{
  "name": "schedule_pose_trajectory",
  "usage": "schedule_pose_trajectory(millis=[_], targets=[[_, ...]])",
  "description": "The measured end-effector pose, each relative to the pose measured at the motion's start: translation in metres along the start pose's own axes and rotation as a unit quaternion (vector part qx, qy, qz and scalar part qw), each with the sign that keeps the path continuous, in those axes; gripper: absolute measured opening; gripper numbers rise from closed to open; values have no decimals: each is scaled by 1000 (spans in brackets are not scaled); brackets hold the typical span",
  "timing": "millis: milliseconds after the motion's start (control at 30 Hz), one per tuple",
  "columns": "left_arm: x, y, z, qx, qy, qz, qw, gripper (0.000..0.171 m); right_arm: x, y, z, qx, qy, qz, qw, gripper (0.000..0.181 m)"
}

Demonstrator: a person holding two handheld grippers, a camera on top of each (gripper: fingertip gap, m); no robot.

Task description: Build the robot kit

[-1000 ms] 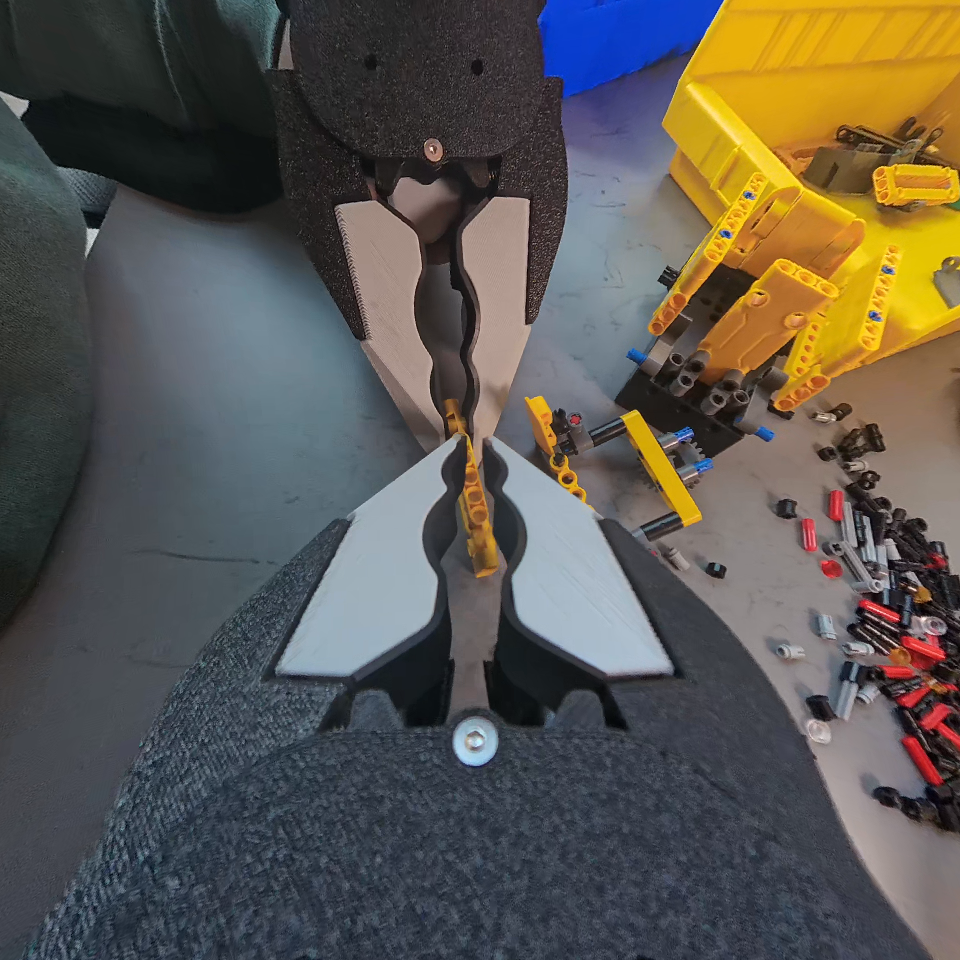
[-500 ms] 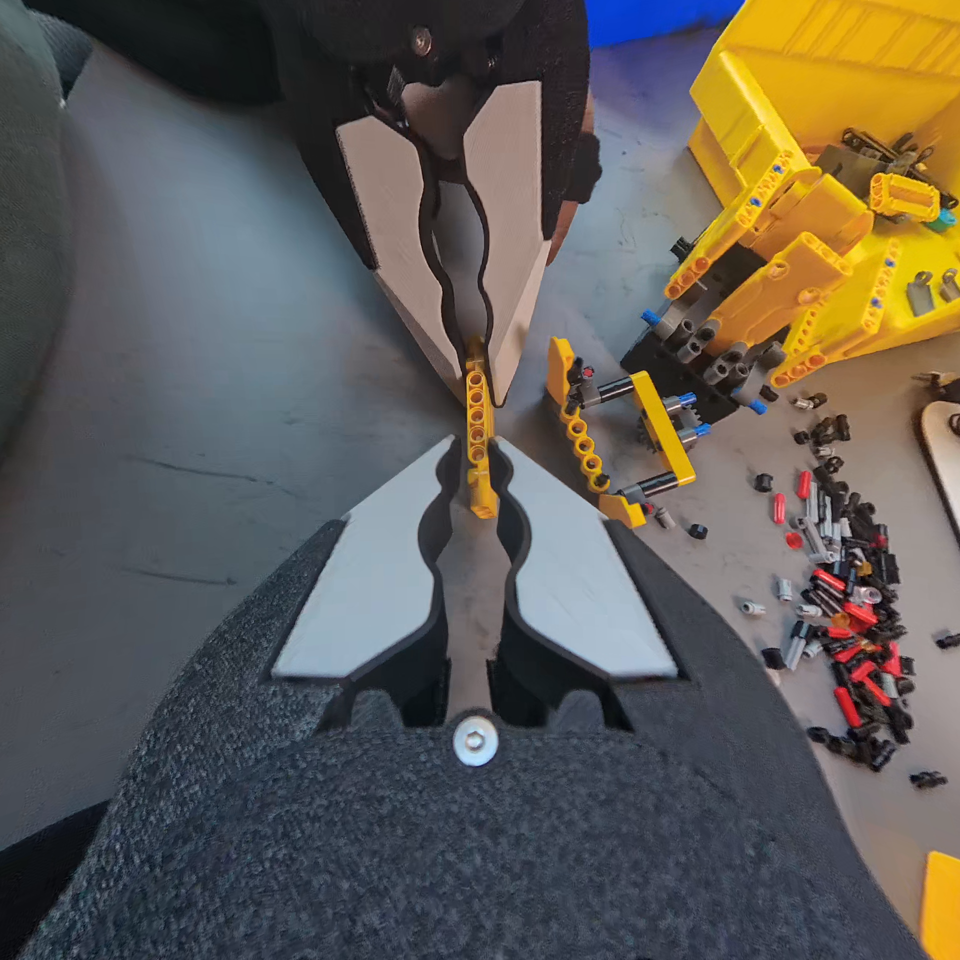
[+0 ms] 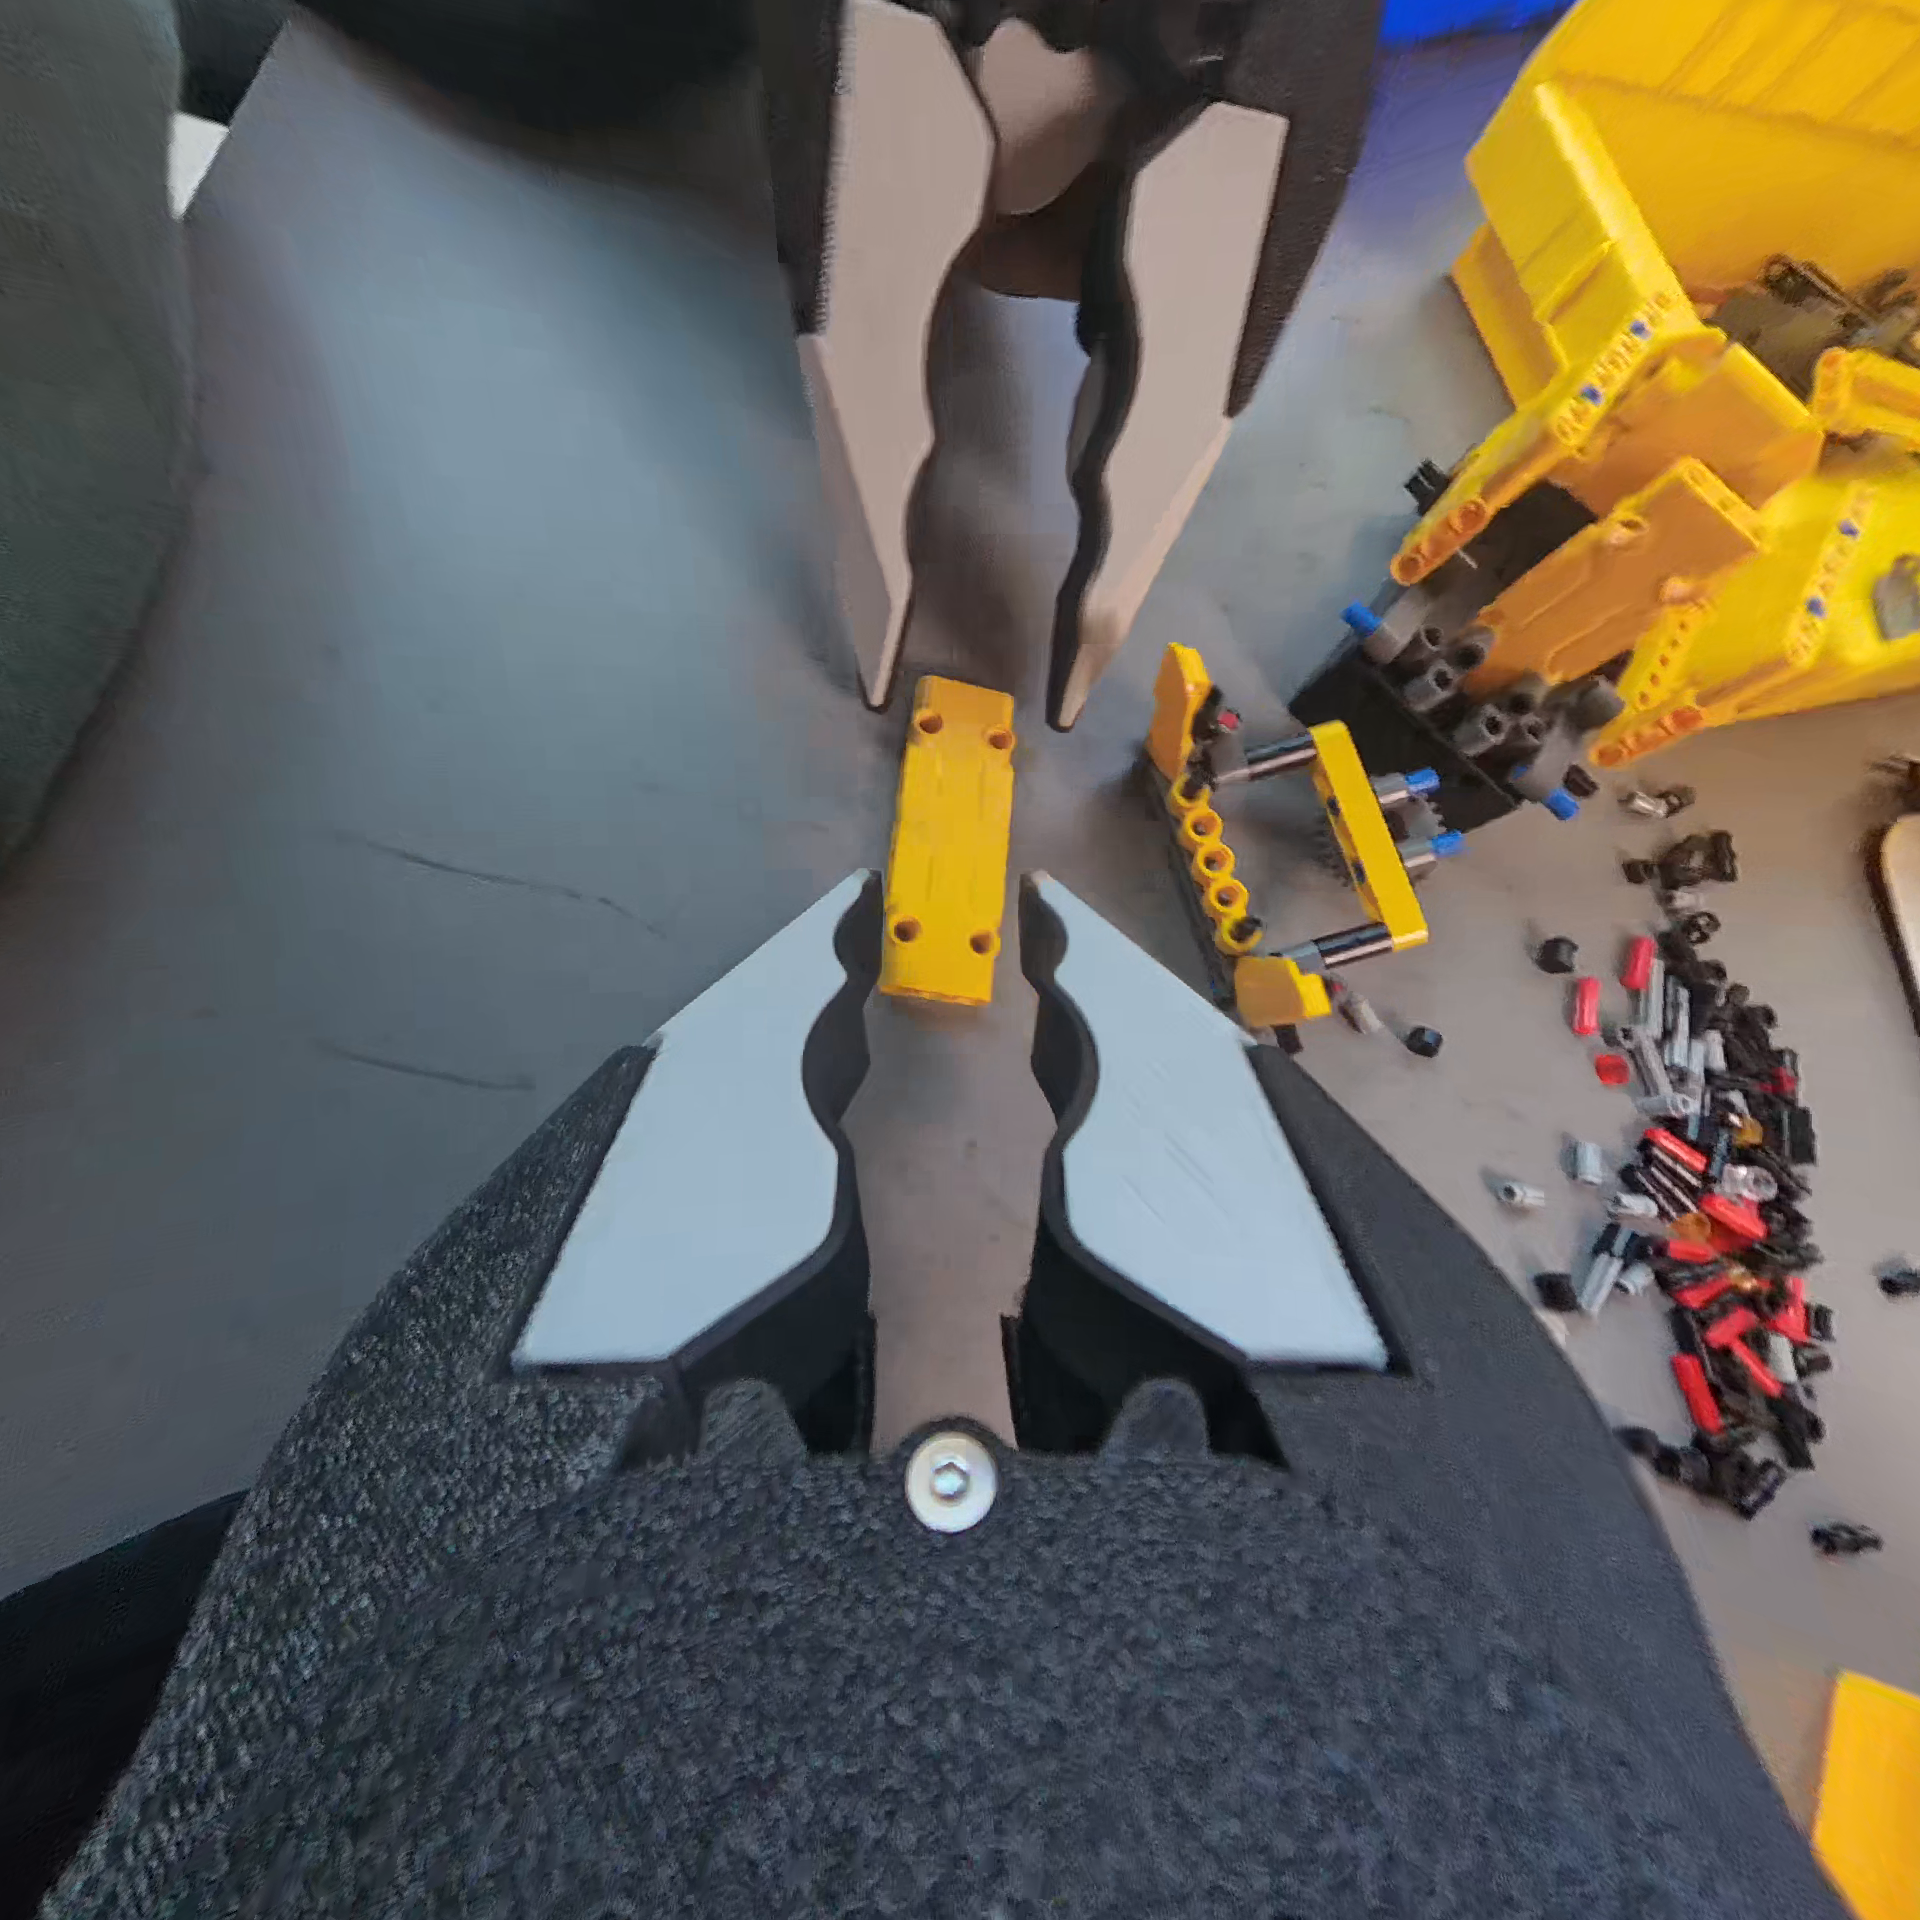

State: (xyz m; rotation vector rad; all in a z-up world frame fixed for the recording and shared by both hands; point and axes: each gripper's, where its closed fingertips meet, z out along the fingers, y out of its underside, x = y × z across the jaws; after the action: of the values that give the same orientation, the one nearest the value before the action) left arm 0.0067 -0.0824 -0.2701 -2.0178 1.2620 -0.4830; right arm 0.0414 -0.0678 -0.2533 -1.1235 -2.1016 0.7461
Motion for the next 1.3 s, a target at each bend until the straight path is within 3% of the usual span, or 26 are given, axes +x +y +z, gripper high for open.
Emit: schedule_pose_trajectory(millis=[100,267,400,633,800,933,1100,1300], targets=[[1,0,4,0,8,-22,1000,38,16,11,-3,-9,18,55,998,34],[4,1,5,-6,9,-19,1000,31,36,1,-19,63,18,149,987,37],[4,0,6,-6,3,-10,1000,30,57,1,-30,94,44,222,970,53],[-1,-3,5,5,-5,-18,1000,31,87,10,-44,110,124,264,950,79],[-4,-5,4,13,-12,-20,1000,31,94,17,-45,106,140,270,947,58],[-5,-7,3,18,-17,-21,999,30,102,22,-49,117,162,274,941,8],[-7,-9,1,24,-21,-24,999,30,117,30,-61,111,213,282,929,0],[-12,-9,1,28,-27,-41,998,28,123,43,-66,59,247,244,936,0]])
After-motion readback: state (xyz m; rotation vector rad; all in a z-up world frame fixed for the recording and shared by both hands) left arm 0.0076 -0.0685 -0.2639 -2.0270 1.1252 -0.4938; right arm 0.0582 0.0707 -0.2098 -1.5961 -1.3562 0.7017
